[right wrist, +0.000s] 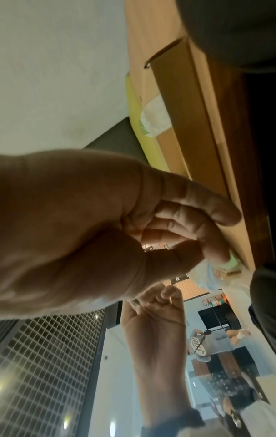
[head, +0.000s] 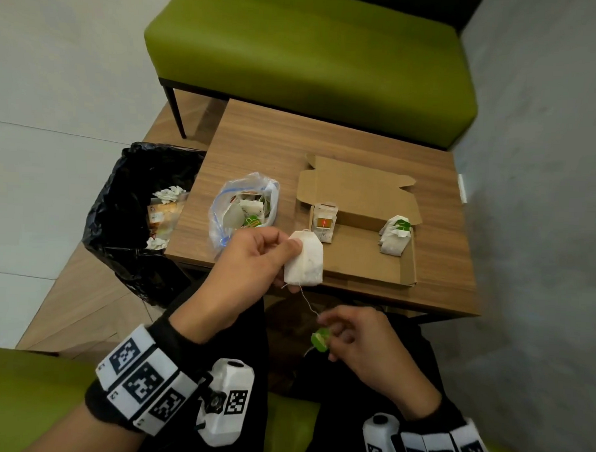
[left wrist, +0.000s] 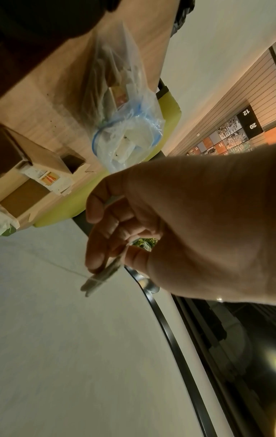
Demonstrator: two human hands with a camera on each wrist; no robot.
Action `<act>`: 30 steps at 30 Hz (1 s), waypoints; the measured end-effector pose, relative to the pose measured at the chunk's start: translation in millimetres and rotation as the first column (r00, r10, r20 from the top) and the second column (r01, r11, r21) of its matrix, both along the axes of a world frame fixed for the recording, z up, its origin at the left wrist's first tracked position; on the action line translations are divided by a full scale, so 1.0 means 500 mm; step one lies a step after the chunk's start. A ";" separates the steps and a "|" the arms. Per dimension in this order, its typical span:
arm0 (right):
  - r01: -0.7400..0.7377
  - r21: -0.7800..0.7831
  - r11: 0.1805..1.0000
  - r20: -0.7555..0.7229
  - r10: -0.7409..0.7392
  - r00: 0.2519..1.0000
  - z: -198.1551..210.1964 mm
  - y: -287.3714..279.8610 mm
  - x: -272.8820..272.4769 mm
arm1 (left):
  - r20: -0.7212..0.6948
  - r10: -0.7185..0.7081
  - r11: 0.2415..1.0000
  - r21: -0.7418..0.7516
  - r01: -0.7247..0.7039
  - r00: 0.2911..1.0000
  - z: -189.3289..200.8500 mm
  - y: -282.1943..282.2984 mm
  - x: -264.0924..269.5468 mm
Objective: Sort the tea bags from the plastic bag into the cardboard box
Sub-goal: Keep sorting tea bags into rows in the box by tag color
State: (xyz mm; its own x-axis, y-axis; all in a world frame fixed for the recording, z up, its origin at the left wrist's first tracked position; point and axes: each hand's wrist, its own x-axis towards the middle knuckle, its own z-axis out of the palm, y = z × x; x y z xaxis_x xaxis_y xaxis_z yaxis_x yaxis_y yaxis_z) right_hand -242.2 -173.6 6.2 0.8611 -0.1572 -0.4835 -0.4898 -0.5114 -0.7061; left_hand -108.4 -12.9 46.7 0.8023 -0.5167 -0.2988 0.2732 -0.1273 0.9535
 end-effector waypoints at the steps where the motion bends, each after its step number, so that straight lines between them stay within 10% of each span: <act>1: 0.023 -0.031 0.999 0.043 -0.021 0.999 0.002 -0.005 0.006 | 0.006 -0.016 1.000 -0.004 0.016 1.000 0.000 -0.001 -0.004; 12: 0.292 -0.114 0.950 0.513 -0.196 0.836 0.042 -0.023 0.072 | -0.041 -0.176 0.982 0.057 0.178 0.984 -0.011 -0.014 -0.023; 20: 0.369 0.474 0.800 0.384 -0.564 0.731 0.056 -0.002 0.103 | 0.003 -0.189 0.970 0.156 0.187 0.982 -0.030 -0.016 -0.024; 30: 0.312 0.486 0.816 0.499 -0.552 0.668 0.058 -0.001 0.104 | -0.034 -0.171 0.965 0.197 0.175 0.985 -0.049 -0.020 -0.021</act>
State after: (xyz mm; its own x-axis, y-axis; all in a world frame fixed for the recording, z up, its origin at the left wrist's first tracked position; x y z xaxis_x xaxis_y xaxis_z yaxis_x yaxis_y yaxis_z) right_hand -190.0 -174.0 35.0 0.8528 -0.5222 0.0063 -0.0096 -0.0277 -0.9996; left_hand -119.1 -23.1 22.1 0.7000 -0.5761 -0.4220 0.2460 -0.3602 0.8998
